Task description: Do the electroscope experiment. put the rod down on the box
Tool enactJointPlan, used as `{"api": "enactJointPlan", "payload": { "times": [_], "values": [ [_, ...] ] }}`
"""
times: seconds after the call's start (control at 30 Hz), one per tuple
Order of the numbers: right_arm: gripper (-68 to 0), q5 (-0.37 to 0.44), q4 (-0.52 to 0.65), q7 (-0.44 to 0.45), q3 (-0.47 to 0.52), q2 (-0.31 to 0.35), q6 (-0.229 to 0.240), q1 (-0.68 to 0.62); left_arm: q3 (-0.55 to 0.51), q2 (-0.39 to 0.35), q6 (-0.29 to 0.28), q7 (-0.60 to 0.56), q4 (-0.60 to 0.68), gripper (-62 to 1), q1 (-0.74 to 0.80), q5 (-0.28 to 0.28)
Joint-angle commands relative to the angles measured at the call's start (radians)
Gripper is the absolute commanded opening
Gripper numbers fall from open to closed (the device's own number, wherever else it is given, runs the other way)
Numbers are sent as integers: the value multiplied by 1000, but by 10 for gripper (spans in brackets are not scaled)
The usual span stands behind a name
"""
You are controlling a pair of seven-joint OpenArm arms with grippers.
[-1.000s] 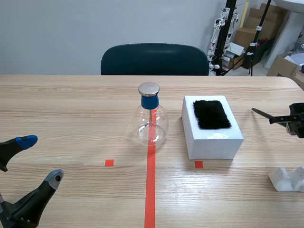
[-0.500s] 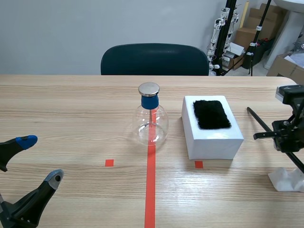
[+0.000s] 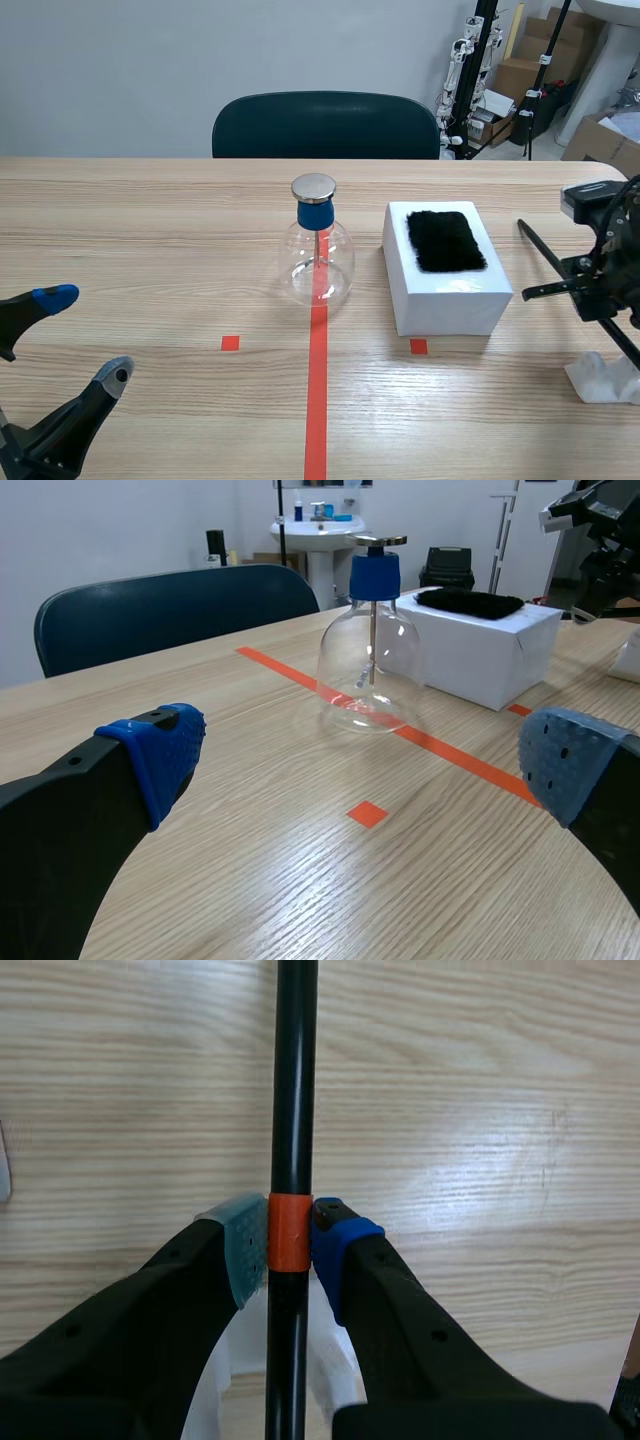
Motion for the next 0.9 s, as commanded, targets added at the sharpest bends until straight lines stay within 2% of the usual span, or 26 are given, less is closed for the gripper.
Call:
{"api": "enactJointPlan", "payload": {
  "times": [0.0,0.13,0.57,0.87],
  "values": [
    [-573,-28,-9,30,5,3,-2,31,-3,-6,-2,-16,9,14,-3,-7],
    [-573,-68,-53,58,2,-14,-2,41,-3,-6,-2,-16,9,14,-3,-7],
    [-573,-74,-111,151,2,-21,-2,41,-3,-6,-2,-16,9,14,-3,-7],
    [-573,-74,-123,180,2,-40,-2,39,-3,-6,-2,-16,9,14,-3,-7]
  ]
}}
